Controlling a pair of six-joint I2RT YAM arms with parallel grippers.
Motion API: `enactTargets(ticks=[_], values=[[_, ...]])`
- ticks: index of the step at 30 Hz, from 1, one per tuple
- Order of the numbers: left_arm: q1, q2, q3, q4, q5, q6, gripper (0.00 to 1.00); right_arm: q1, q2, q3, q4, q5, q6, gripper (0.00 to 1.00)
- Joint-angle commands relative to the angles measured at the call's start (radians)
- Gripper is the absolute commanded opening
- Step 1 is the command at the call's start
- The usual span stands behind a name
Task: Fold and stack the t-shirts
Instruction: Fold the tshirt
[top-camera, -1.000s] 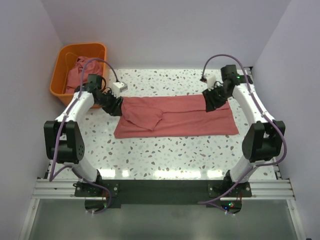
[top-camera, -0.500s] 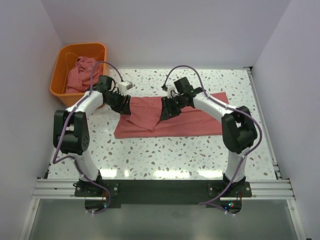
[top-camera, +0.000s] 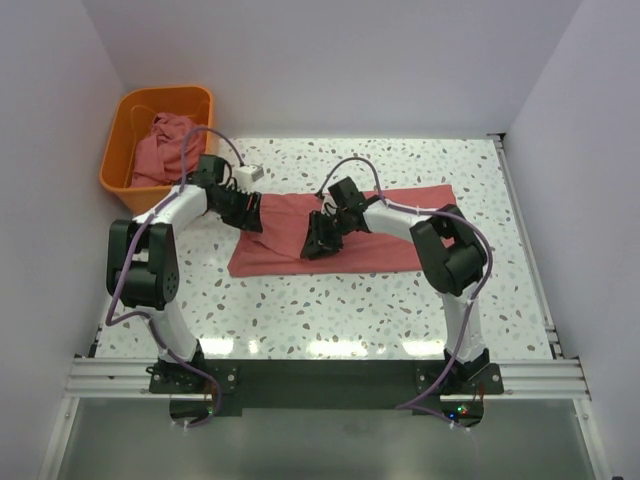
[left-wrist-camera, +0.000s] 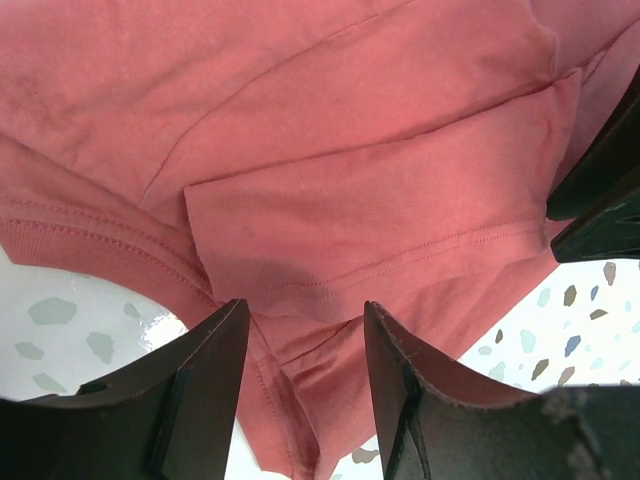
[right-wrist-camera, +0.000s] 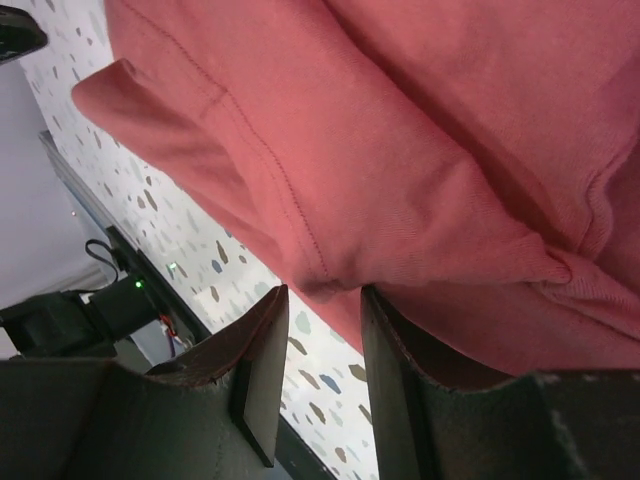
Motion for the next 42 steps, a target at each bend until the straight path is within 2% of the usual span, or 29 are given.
enactTargets(ticks=[1, 12, 15, 16, 19, 22, 31, 42], values=[[0.001, -0.038, -0.008, 0.024, -0.009, -0.014, 0.56, 0.008, 0.011, -0.015, 0.057, -0.031, 0.085, 0.39], [0.001, -0.038, -0.01, 0.027, -0.022, -0.016, 0.59, 0.009, 0.046, -0.01, 0.112, -0.089, 0.157, 0.37], [0.001, -0.038, -0.004, 0.021, -0.025, -0.018, 0.58, 0.011, 0.045, -0.004, 0.109, -0.107, 0.16, 0.26], [0.001, -0.038, -0.002, 0.018, -0.029, -0.018, 0.57, 0.009, 0.042, -0.005, 0.106, -0.107, 0.157, 0.19], [0.002, -0.032, 0.008, 0.006, -0.054, -0.013, 0.56, 0.006, 0.025, -0.007, 0.094, -0.106, 0.14, 0.07], [0.002, -0.015, 0.021, 0.004, -0.063, -0.013, 0.54, 0.0, 0.02, -0.007, 0.091, -0.103, 0.136, 0.0], [0.001, 0.06, 0.059, -0.015, -0.069, -0.016, 0.47, -0.029, 0.014, -0.015, 0.086, -0.101, 0.131, 0.0], [0.001, 0.097, 0.076, -0.02, -0.082, -0.024, 0.49, -0.04, 0.019, -0.004, 0.08, -0.112, 0.13, 0.0]])
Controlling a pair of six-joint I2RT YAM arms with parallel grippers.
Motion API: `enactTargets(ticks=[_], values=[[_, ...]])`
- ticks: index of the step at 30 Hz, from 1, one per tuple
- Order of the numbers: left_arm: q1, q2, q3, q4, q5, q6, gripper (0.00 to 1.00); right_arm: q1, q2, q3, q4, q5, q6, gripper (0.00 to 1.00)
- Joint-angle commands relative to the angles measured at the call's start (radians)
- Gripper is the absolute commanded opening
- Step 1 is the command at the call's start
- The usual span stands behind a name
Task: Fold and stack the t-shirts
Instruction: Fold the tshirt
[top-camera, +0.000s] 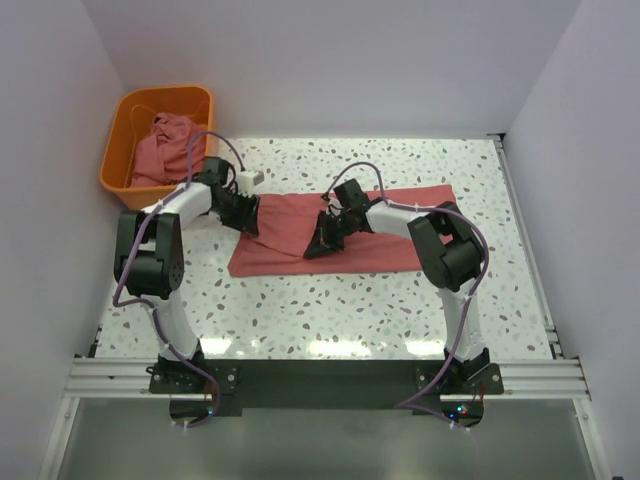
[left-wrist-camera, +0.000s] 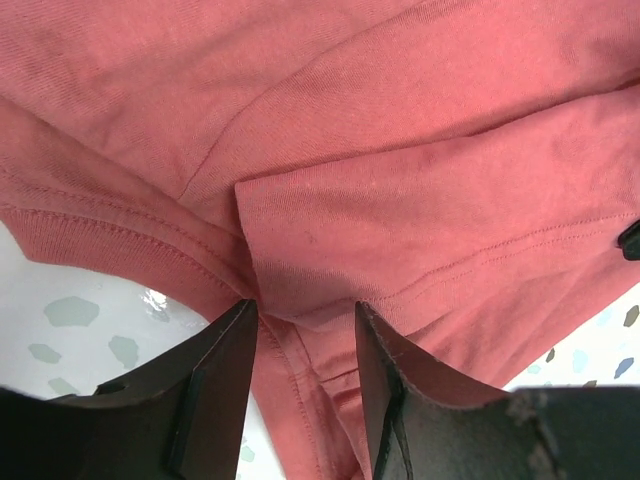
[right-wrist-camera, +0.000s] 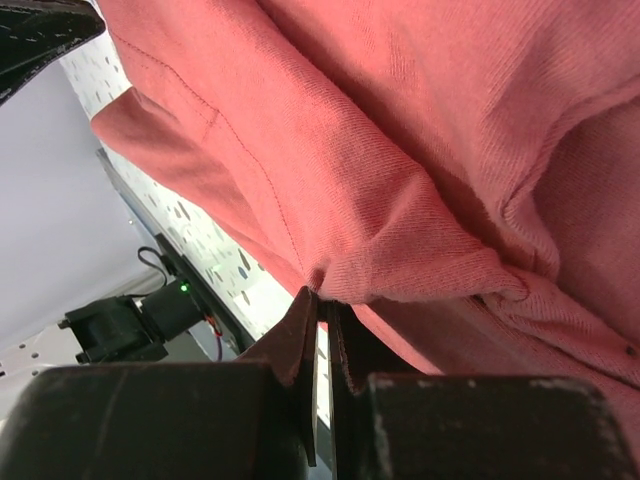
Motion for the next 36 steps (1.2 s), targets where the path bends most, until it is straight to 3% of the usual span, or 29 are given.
enactTargets(ticks=[1, 7, 18, 20, 24, 29, 32, 33, 36], values=[[0.001, 0.004, 0.043, -0.005, 0.012, -0.018, 0.47, -0.004, -0.03, 0.02, 0.009, -0.028, -0.003, 0.0], [0.001, 0.022, 0.073, -0.019, 0.053, -0.015, 0.29, -0.01, -0.02, 0.035, 0.009, -0.04, -0.002, 0.0], [0.001, 0.055, 0.11, -0.035, 0.025, -0.015, 0.08, -0.018, -0.02, 0.039, 0.007, -0.043, 0.0, 0.0], [0.001, 0.058, 0.112, -0.042, 0.024, -0.014, 0.11, -0.019, -0.021, 0.039, 0.007, -0.04, 0.0, 0.0], [0.001, 0.062, 0.104, -0.046, 0.025, -0.014, 0.29, -0.021, -0.026, 0.036, 0.004, -0.04, -0.006, 0.0], [0.001, 0.065, 0.09, -0.048, 0.042, -0.015, 0.33, -0.021, -0.027, 0.032, 0.003, -0.04, -0.008, 0.0], [0.001, 0.062, 0.093, -0.046, 0.041, -0.017, 0.24, -0.023, -0.03, 0.031, 0.007, -0.043, -0.008, 0.0], [0.001, 0.058, 0.095, -0.048, 0.041, -0.015, 0.14, -0.023, -0.032, 0.031, 0.009, -0.043, -0.008, 0.0], [0.002, 0.029, 0.122, -0.045, 0.042, -0.017, 0.01, -0.027, -0.049, 0.025, 0.029, -0.051, 0.003, 0.0]])
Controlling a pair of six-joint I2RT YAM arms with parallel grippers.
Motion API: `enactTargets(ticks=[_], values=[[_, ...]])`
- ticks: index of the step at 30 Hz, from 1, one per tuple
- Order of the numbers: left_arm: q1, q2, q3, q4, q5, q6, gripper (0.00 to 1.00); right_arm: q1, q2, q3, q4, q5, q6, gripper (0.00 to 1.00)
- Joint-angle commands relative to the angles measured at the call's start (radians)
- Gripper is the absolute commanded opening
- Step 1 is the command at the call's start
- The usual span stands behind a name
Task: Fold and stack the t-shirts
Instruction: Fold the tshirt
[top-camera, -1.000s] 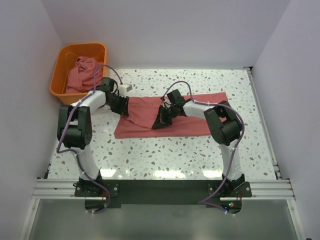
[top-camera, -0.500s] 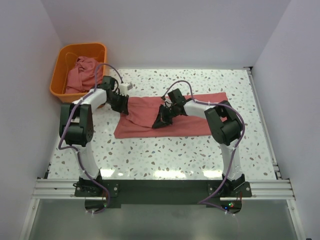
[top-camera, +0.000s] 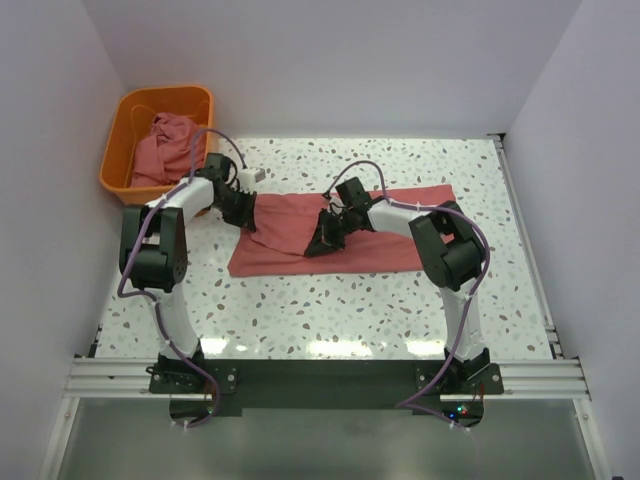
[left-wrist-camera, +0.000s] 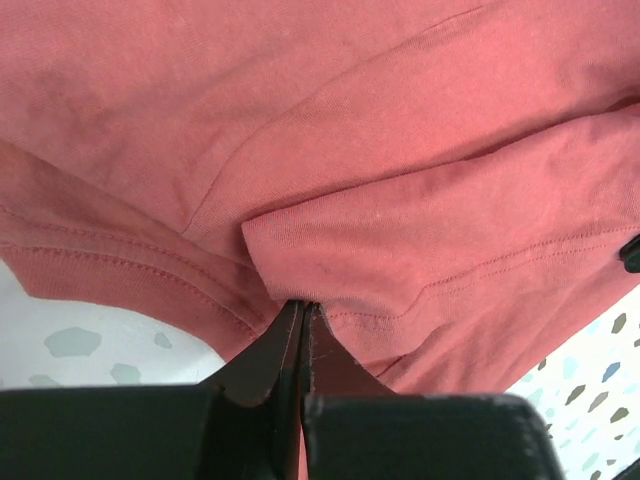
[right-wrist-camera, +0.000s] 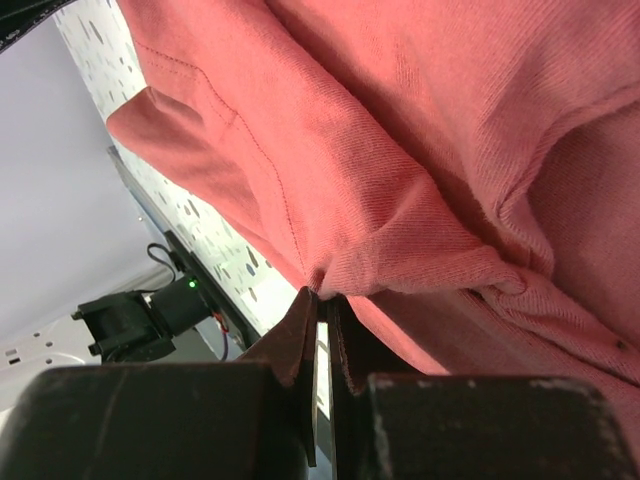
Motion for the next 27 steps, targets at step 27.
enactTargets(ticks=[27], values=[[-0.004, 0.033, 0.32, 0.03, 0.161, -0.015, 0.0, -0.088, -0.063, 0.057, 0.109, -0.052, 0.046, 0.0]])
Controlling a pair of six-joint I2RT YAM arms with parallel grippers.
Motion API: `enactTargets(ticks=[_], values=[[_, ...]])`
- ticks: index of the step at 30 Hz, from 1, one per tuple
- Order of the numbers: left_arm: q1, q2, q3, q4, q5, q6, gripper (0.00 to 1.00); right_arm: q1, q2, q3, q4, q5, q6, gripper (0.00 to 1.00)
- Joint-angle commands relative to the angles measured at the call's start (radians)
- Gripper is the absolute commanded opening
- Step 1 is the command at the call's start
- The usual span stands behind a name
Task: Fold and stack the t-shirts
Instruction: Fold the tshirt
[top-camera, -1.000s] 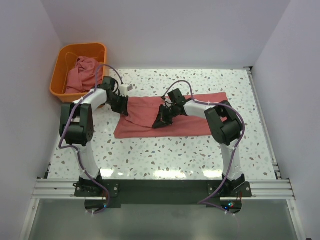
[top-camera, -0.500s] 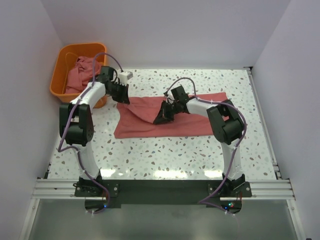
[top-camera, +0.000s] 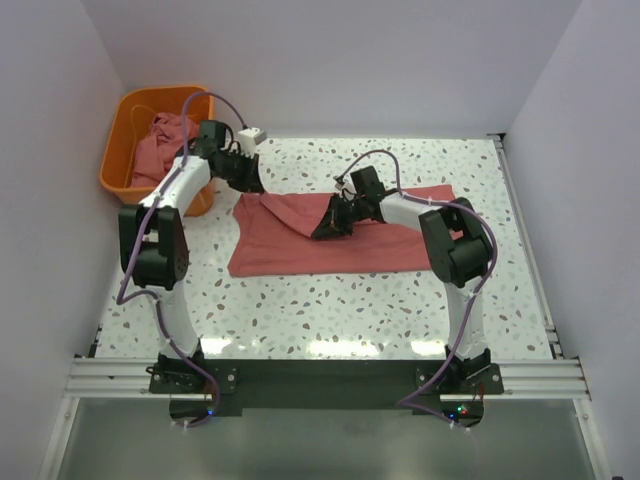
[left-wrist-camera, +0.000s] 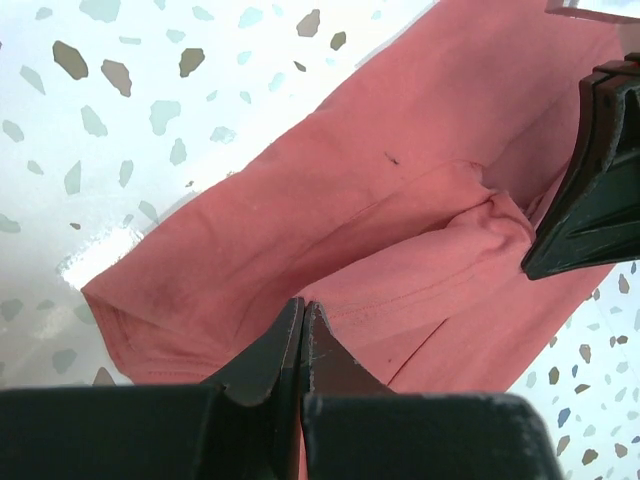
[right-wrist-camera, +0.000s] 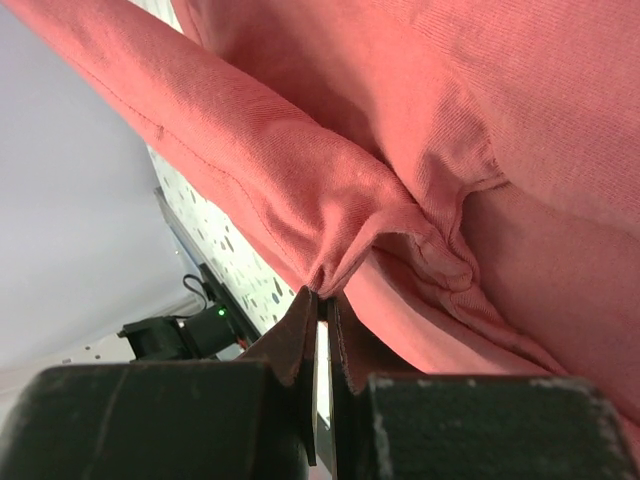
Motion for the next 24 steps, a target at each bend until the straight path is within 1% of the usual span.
enactTargets(ticks=[1, 12, 15, 21, 24], values=[[-0.005, 0.016, 0.053, 0.036, 0.033, -0.017, 0.0, -0.004, -0.056, 0.038, 0.036, -0.024, 0.015, 0.0], [-0.01, 0.046, 0.082, 0.035, 0.016, -0.011, 0.0, -0.024, -0.054, 0.049, 0.044, -0.017, 0.014, 0.0], [-0.008, 0.045, 0.078, 0.002, 0.011, -0.005, 0.0, -0.025, -0.05, 0.056, 0.027, -0.021, 0.006, 0.0], [0.003, 0.005, 0.01, -0.059, -0.021, -0.011, 0.0, -0.022, -0.056, 0.033, 0.001, -0.024, -0.011, 0.0], [0.02, 0.006, 0.007, -0.131, -0.033, -0.014, 0.0, -0.024, -0.057, 0.024, -0.013, -0.022, -0.028, 0.0]])
